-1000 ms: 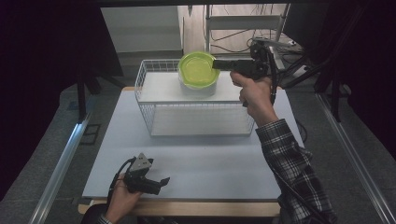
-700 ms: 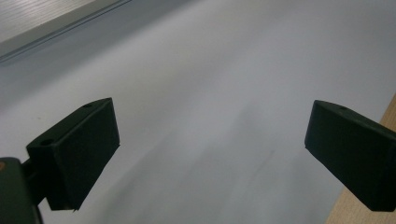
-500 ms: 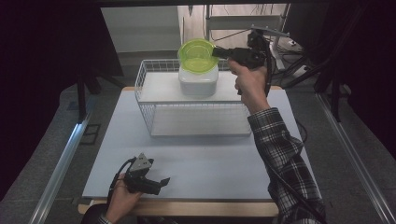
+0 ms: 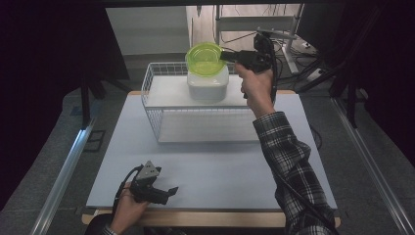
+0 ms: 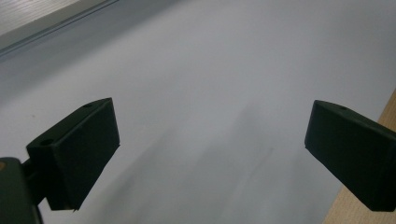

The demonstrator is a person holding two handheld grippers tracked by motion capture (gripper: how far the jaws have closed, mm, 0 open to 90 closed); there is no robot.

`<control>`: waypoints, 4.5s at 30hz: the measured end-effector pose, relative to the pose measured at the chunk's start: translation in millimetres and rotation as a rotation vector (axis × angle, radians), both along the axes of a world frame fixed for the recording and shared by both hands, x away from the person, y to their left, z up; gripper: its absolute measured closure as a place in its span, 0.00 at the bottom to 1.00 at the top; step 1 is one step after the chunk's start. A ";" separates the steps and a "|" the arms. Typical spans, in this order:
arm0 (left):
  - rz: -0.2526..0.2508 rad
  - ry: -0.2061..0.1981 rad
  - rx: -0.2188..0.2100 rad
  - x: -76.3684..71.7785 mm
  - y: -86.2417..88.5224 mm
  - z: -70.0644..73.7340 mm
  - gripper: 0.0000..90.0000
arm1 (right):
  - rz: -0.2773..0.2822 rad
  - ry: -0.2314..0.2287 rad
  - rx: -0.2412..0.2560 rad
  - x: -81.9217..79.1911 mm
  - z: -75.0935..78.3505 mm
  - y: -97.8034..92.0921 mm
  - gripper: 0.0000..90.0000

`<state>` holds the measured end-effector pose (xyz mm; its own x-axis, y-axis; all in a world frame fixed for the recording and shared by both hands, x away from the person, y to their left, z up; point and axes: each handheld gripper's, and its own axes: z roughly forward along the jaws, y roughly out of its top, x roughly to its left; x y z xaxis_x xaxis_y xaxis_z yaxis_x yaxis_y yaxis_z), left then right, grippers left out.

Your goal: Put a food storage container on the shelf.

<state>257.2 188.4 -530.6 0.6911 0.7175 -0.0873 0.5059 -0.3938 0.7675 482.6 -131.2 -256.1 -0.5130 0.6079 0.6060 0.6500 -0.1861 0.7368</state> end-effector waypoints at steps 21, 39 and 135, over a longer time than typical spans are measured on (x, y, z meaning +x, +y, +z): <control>-0.008 0.006 0.009 0.3 -1.2 -0.8 0.03 | -0.085 0.040 -0.082 8.2 -3.1 5.1 0.76; -0.009 0.003 0.014 0.2 -1.0 -0.8 0.03 | 0.012 -0.076 -0.125 1.3 -11.8 -4.5 0.17; -0.024 0.015 0.010 -0.1 -1.9 -1.3 0.04 | 0.247 -0.306 -0.589 -128.3 -181.2 -31.1 0.00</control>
<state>257.1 186.5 -531.9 0.7066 0.7018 -0.0907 0.5074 -0.4131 0.7562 354.3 -162.3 -437.3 -0.7730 0.6342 0.0191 0.3697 0.4257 0.8259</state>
